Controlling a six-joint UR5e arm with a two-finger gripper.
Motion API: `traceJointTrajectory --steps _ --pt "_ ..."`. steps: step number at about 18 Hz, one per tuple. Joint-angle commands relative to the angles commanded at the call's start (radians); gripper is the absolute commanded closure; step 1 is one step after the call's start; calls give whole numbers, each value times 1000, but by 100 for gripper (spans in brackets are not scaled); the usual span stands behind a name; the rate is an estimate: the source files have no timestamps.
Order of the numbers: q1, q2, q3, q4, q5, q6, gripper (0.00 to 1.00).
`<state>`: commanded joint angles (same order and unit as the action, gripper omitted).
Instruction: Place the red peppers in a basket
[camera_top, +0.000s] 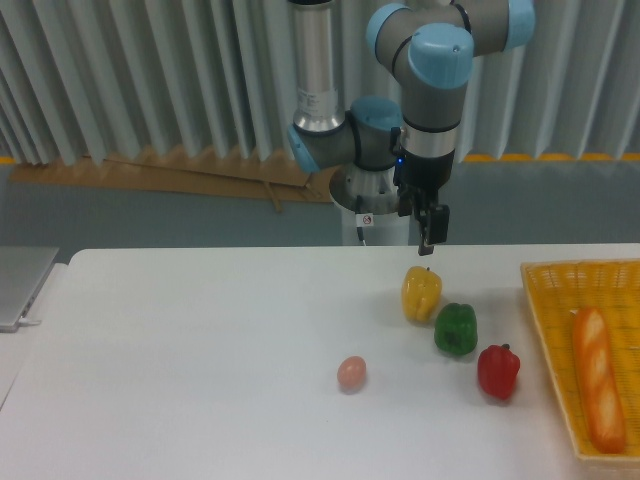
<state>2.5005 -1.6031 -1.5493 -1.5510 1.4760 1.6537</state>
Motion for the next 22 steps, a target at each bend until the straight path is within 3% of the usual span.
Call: traceJointTrajectory --steps 15,19,22 --pt "3 -5 14 5 7 12 0" --pt "0 -1 15 6 113 15 0" --pt "0 -5 15 31 127 23 0"
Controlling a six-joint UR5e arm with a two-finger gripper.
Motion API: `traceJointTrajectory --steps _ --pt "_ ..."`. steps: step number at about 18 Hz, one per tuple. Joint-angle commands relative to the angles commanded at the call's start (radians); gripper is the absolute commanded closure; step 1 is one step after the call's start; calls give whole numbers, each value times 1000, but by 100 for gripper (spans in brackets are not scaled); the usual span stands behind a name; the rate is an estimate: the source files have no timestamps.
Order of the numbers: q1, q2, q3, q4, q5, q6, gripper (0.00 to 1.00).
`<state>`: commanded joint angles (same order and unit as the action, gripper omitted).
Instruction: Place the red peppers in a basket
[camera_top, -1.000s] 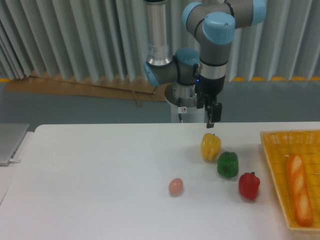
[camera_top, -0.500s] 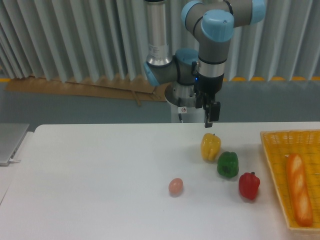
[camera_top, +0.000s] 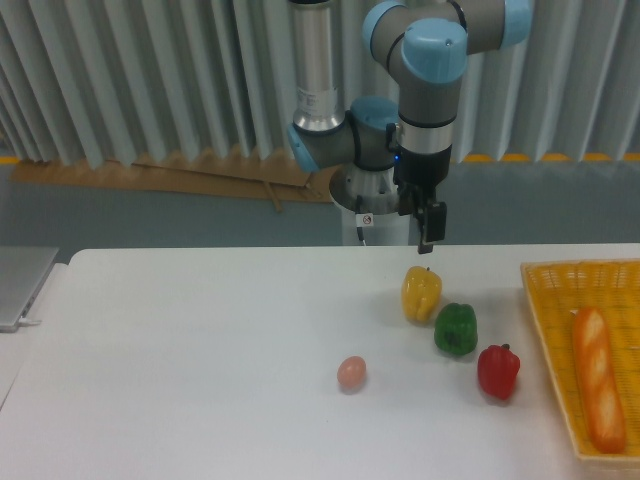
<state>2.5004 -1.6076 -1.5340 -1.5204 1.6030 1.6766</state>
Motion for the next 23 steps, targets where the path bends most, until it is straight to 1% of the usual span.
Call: traceJointTrajectory --steps 1,4,7,9,11,12,13,14,15,16,18,19,20,22,23 --pt "0 3 -5 12 2 -2 0" --pt "0 0 -9 16 28 0 0" --pt "0 -8 -35 26 26 -5 0" --pt "0 -8 -61 80 29 -5 0" --pt "5 -9 -104 153 23 5 0" --pt "3 -11 -116 166 22 29 0" --pt "3 -11 -117 164 15 53 0" --pt "3 -12 -117 163 12 51 0" --pt "2 -11 -117 161 9 34 0" --pt "0 -9 -115 154 -3 -24 0" --pt "0 -8 -117 146 -34 -211 0" --pt "-2 -9 -117 134 -35 -254 0" --pt "0 -11 -115 118 -37 -279 0" --pt "12 -11 -117 123 -28 -293 0" --pt "21 -9 -121 135 -14 -298 0"
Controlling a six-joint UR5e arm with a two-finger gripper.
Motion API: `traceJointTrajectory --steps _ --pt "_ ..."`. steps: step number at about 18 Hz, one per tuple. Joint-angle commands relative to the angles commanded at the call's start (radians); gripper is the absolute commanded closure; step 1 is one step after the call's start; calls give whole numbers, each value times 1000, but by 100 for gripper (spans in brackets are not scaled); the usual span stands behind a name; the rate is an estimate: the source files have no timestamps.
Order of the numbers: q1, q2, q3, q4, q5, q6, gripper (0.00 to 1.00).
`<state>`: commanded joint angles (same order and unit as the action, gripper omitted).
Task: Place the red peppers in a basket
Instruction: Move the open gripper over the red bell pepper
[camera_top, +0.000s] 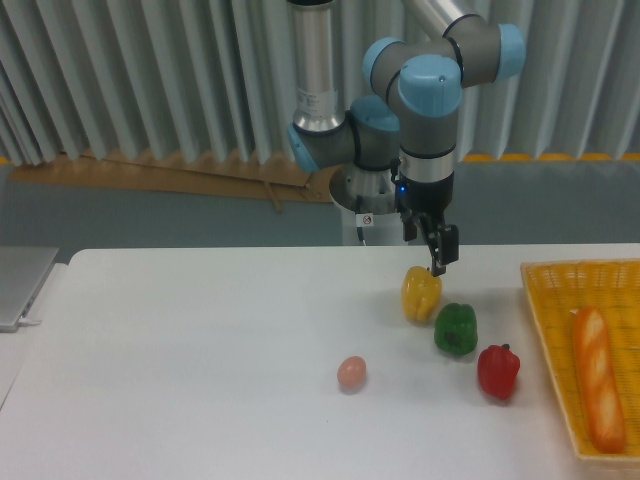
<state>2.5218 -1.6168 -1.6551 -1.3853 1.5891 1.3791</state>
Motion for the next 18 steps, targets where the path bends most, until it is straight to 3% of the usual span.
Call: traceJointTrajectory --steps 3,8,11,18 --pt "32 -3 46 19 158 81 0" --pt "14 -14 37 46 161 115 0" --pt "9 -3 24 54 154 31 0" --pt "22 -49 14 48 97 -160 0"
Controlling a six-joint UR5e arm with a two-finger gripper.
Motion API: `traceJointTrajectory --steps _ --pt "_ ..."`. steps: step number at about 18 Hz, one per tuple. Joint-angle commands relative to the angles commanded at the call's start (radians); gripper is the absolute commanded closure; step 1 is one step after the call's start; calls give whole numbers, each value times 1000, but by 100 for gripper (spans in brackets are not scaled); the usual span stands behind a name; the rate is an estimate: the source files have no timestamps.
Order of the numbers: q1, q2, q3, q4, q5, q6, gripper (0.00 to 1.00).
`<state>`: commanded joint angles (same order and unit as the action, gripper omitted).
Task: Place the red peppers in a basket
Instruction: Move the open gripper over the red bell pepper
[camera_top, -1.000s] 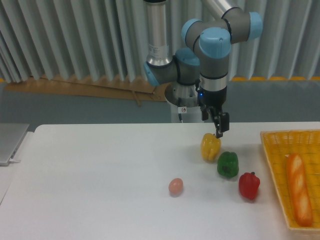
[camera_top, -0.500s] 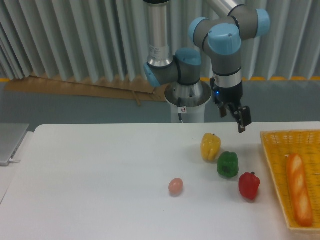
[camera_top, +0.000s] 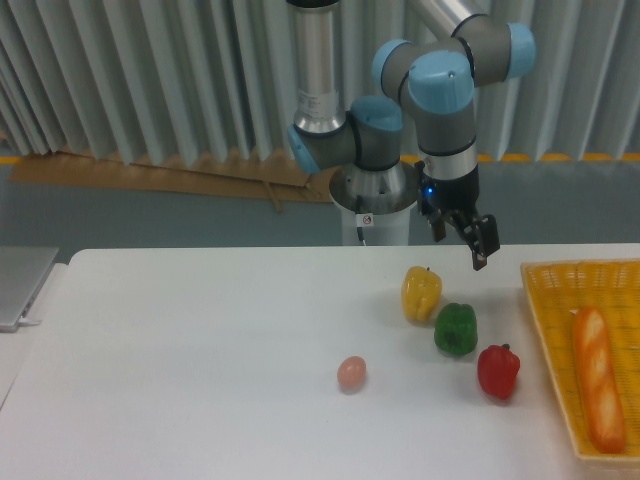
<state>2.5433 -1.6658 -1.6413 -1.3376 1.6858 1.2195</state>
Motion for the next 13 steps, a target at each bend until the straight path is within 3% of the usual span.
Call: traceJointTrajectory --steps 7,13 --pt "43 -63 -6 -5 -6 -146 0" --pt "40 -107 8 -11 -87 -308 0"
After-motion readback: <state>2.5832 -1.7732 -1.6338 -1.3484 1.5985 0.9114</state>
